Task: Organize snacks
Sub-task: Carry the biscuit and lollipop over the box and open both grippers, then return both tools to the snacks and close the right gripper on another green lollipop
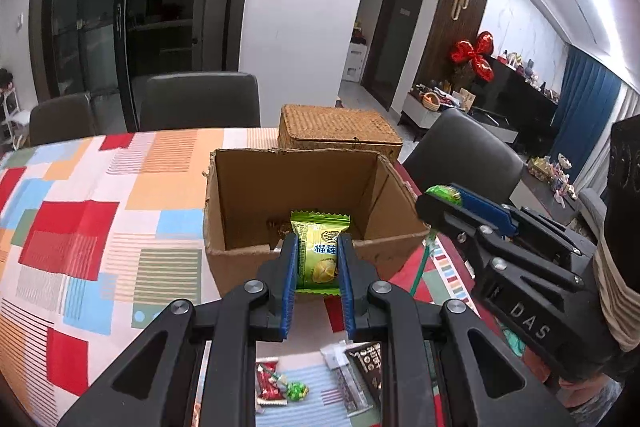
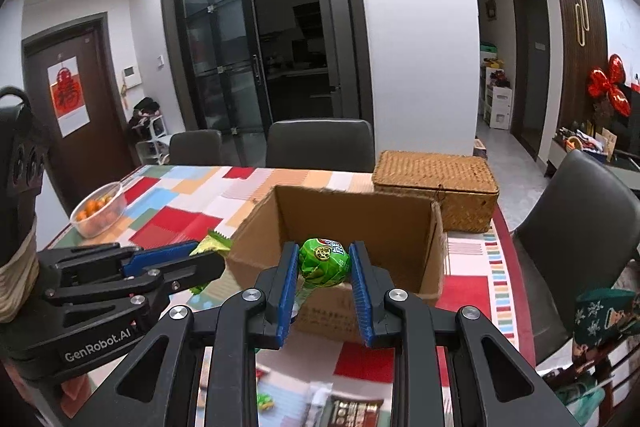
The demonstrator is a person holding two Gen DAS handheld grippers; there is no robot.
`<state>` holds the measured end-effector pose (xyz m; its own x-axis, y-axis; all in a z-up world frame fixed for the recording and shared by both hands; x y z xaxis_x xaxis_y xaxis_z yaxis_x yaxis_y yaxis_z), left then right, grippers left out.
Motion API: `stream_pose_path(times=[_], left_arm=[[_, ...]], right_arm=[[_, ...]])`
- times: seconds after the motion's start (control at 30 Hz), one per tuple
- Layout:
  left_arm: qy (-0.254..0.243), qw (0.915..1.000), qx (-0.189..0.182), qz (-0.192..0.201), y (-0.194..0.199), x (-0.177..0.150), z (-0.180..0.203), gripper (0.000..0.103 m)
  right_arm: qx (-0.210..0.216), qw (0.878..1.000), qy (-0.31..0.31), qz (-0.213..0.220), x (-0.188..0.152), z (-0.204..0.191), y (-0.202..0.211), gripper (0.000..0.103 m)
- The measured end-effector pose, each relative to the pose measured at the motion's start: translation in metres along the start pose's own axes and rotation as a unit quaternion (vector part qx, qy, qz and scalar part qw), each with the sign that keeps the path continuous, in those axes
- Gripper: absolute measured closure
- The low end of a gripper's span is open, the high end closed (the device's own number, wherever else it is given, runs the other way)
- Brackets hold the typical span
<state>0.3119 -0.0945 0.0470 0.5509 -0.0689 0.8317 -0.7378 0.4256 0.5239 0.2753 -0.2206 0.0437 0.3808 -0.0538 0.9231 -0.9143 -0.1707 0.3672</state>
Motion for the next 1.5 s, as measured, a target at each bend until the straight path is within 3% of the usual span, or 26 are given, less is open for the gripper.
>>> stream_pose_path(times=[0.5, 0.53, 0.6, 0.67, 0.73, 0.87, 0.97, 1.1, 1.33, 1.5], left_arm=[[0.022, 0.9988, 0.011, -0.043, -0.075, 0.031, -0.016, 0.082], [0.027, 0.9983, 0.022, -0.048, -0.079, 0.033, -0.019, 0.081], [0.032, 0.9979, 0.034, -0.044, -0.079, 0.035, -0.023, 0.063], [0.023, 0.9981, 0.046, -0.035, -0.075, 0.035, -0.024, 0.056], [0.009, 0.9976, 0.060, -0.032, -0.067, 0.033, -0.024, 0.055], [-0.007, 0.9973, 0.068, -0.028, -0.044, 0.023, -0.024, 0.048], [-0.022, 0.9967, 0.076, -0.018, -0.021, 0.011, -0.025, 0.045], [-0.036, 0.9963, 0.077, -0.012, 0.003, -0.005, -0.025, 0.040], [-0.057, 0.9950, 0.083, 0.001, 0.038, -0.036, -0.022, 0.039], [-0.073, 0.9934, 0.088, 0.005, 0.055, -0.061, -0.020, 0.039]], right_arm=[[-0.052, 0.997, -0.055, -0.030, 0.016, 0.042, -0.069, 0.076], [-0.057, 0.997, -0.053, -0.031, 0.018, 0.044, -0.074, 0.075], [-0.074, 0.996, -0.048, -0.030, 0.018, 0.046, -0.078, 0.074], [-0.088, 0.995, -0.035, -0.030, 0.019, 0.048, -0.080, 0.061], [-0.095, 0.995, -0.023, -0.024, 0.020, 0.045, -0.075, 0.057], [-0.088, 0.996, 0.006, -0.019, 0.018, 0.032, -0.059, 0.057], [-0.087, 0.996, 0.017, -0.011, 0.013, 0.022, -0.043, 0.048], [-0.079, 0.997, 0.026, -0.007, 0.003, 0.008, -0.023, 0.046], [-0.064, 0.997, 0.033, -0.011, -0.028, -0.017, 0.006, 0.034], [-0.057, 0.997, 0.030, -0.033, -0.054, -0.025, 0.018, 0.033]])
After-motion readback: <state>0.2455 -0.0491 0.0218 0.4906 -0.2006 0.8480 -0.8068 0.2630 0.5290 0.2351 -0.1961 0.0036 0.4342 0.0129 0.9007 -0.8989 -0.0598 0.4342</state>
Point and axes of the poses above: each gripper's, at about its wrist camera, not at the fingertips, and y roughly against the way its jaws point, z to its right, x to its top, the point moved 4 cm from there along -y, roughly the way its jaws point, and after that the axes turned 9 degrees about z, right-handed, at the moved point
